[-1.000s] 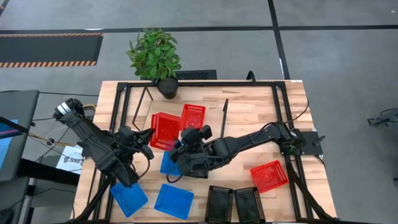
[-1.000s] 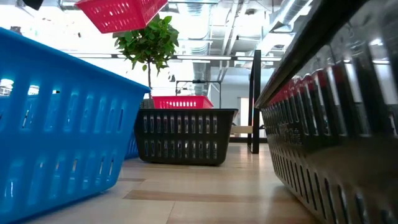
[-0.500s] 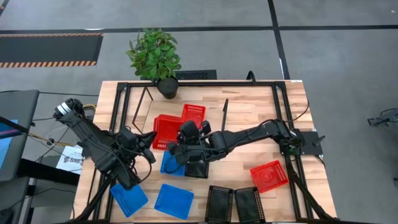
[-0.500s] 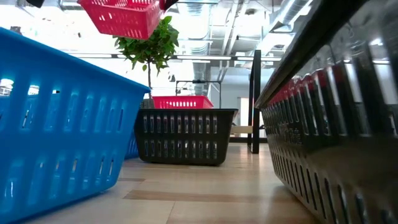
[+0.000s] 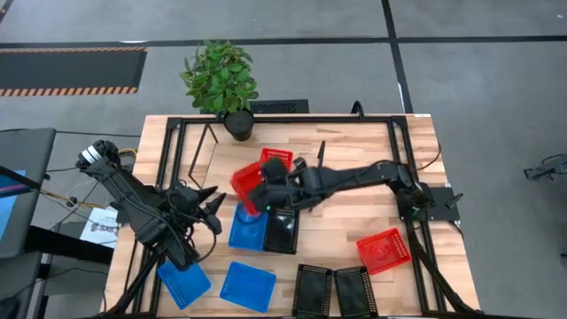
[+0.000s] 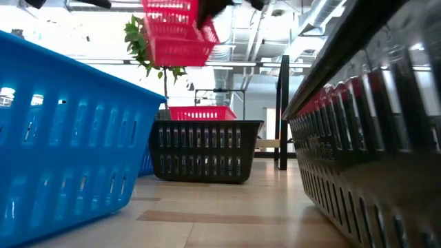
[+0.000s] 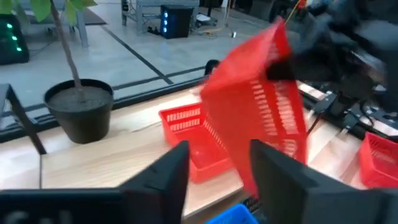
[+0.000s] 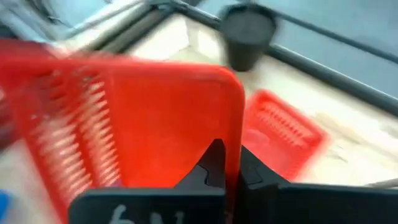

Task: Stack baskets on shelf by color
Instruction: Stack the left red basket on top of the other red basket on the shelf

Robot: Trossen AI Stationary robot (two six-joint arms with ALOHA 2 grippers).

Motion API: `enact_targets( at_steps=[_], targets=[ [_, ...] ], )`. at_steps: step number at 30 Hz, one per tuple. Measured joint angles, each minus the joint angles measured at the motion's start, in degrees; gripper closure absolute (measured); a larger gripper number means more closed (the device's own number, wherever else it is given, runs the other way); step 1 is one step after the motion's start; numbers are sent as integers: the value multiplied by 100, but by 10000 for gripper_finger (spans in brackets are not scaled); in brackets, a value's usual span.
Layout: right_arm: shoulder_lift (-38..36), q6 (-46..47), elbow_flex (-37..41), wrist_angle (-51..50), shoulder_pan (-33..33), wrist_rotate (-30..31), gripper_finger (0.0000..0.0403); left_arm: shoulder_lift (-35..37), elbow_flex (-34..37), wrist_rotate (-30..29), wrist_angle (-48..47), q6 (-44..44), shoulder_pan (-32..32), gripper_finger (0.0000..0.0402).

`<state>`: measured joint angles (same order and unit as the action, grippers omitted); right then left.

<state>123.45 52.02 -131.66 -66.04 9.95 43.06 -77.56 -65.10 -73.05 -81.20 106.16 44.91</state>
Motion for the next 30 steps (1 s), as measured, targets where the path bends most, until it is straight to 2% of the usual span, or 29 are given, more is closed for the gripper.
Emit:
enact_targets(
  at_steps=[4, 8, 13, 17, 20, 22, 25, 28, 30],
  targets=[
    [-109, 418, -2, -871, -466, -177, 395, 2, 0, 75, -10, -69, 13, 176],
    [-195, 520, 4, -1176, -903, -531, 396, 0, 0, 194, -9, -67, 71, 144],
    [-417, 387, -7, -1094, -1261, -919, 394, 0, 0, 226, -17, 150, 277, 137],
    [-839, -45, 4, -1239, -1586, -1523, 395, 0, 0, 214, -59, 312, 450, 136],
    [-1411, -113, -1, -1855, -1833, -1831, 398, 51, 0, 355, -104, 357, 573, 136],
    [-1842, 192, -2, -2317, -1923, -1746, 395, 117, 0, 546, -102, 358, 613, 136],
    [-2560, 497, 209, -2331, -1822, -1594, 391, 246, 0, 635, -102, 359, 703, 136],
    [-3207, 954, 865, -2142, -1389, -1298, 397, 376, 0, 511, -104, 285, 832, 136],
    [-3546, 1519, 1620, -1840, -1063, -1002, 398, 457, 0, 356, -104, 103, 913, 136]
  ],
)
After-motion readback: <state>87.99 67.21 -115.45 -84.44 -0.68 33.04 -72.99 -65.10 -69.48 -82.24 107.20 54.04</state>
